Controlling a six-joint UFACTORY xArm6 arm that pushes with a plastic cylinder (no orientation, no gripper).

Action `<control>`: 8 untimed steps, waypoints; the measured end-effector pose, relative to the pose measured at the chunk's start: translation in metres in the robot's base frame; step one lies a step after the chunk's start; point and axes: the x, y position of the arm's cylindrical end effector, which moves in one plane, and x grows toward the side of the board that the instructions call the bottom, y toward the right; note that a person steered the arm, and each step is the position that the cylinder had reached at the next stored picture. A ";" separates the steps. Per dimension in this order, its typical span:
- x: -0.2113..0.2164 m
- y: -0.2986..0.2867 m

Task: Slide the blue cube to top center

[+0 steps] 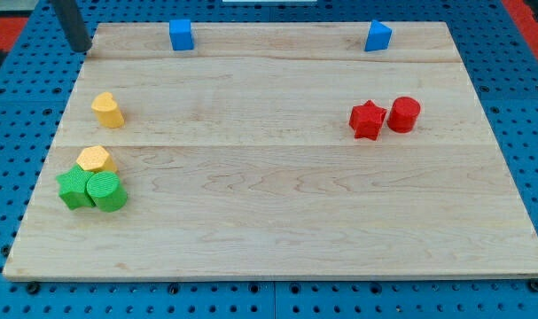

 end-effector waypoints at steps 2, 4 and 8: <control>-0.024 0.038; -0.036 0.154; -0.018 0.277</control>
